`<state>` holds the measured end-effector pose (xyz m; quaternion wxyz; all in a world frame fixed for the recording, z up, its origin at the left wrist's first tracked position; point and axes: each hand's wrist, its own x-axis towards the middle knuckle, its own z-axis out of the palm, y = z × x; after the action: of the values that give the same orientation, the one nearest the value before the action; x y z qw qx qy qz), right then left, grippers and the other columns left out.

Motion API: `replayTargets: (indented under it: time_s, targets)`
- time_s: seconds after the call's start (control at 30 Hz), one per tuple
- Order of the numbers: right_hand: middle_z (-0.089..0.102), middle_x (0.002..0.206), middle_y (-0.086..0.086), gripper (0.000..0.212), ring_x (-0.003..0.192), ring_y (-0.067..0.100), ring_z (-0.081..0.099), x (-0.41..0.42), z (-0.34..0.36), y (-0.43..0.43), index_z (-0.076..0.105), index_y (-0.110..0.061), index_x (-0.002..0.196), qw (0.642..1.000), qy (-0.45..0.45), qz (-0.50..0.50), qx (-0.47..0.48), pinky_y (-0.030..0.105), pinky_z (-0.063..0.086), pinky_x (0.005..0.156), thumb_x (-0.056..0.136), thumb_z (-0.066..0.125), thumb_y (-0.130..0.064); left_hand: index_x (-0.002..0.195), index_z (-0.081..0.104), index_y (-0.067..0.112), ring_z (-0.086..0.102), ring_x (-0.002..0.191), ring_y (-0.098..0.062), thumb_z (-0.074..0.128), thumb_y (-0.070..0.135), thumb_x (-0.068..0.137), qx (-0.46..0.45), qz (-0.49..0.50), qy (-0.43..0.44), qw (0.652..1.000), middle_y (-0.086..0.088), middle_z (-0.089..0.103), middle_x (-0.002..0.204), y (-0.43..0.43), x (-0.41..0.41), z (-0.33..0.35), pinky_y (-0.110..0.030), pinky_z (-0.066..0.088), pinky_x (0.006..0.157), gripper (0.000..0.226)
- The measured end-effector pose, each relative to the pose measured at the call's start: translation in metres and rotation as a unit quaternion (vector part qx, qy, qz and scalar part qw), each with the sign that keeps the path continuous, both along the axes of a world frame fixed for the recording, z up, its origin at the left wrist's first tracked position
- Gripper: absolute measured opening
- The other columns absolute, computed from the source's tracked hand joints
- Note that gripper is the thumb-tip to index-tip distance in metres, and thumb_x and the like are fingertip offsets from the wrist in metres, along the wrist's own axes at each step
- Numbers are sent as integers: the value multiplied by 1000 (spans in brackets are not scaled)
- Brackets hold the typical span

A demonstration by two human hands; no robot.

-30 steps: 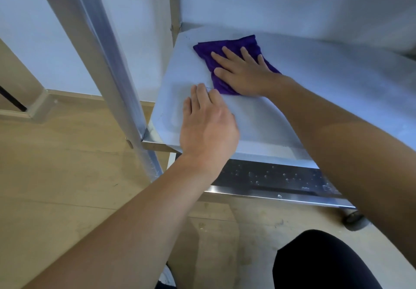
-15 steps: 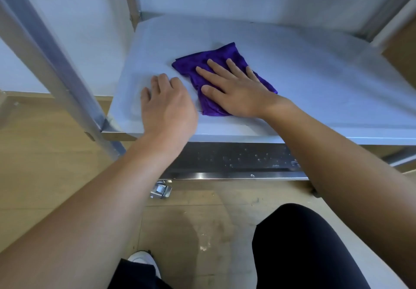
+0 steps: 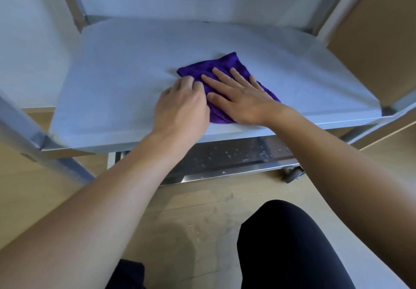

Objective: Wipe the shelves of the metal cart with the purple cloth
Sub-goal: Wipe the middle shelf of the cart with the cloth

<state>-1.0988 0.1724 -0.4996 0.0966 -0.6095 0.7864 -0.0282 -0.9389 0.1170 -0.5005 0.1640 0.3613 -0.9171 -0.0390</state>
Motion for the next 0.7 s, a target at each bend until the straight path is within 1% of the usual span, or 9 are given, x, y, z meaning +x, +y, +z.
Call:
replayTargets:
  time_s: [0.1,0.23,0.33,0.43,0.6,0.63,0.7]
  targets:
    - [-3,163,-19,53,151,18,-8,-14,-1,13,4,-54,150,1000,-1,-24,-2,50,-4,121,99,17,-63,113,54,2,54,109,-33,44,16,94,1,-30,1,1000,-13,53,120,9,-24,-5,-40,42,82,25]
    - [-2,163,-18,54,151,18,-7,-38,-1,31,4,-53,150,998,4,-58,-5,50,-3,121,99,18,-63,121,53,0,51,118,-32,44,15,95,19,-62,20,998,-14,51,130,16,-52,-9,-41,42,90,32]
    - [-2,163,-17,54,151,18,-6,-54,-2,43,5,-52,151,997,13,-80,-8,49,-2,121,99,18,-63,131,47,-1,43,130,-30,42,14,97,46,-88,36,994,-15,42,143,23,-73,-10,-39,38,100,37]
    - [-2,163,-17,55,151,18,-5,-71,-4,54,4,-53,151,995,16,-95,-5,49,-2,121,99,18,-63,137,42,1,39,134,-31,41,16,98,56,-99,22,993,-14,31,153,26,-86,-15,-40,31,107,42]
    - [-4,163,-16,56,151,19,-6,-105,-6,73,1,-53,150,992,21,-125,8,50,-3,121,97,12,-67,135,44,3,37,136,-31,35,25,100,46,-93,-39,994,-14,30,154,23,-83,-13,-40,30,107,42]
    - [-4,163,-16,56,151,20,-7,-107,-7,75,0,-53,150,992,22,-128,8,50,-3,121,97,12,-67,133,45,3,37,135,-31,35,25,100,44,-90,-54,993,-14,32,153,23,-84,-11,-40,31,105,41]
    - [-4,163,-16,56,151,20,-7,-107,-9,75,2,-53,150,991,21,-130,0,50,-4,121,97,12,-67,121,50,1,43,127,-33,37,23,99,41,-76,-76,993,-16,40,144,28,-88,-5,-42,35,98,34]
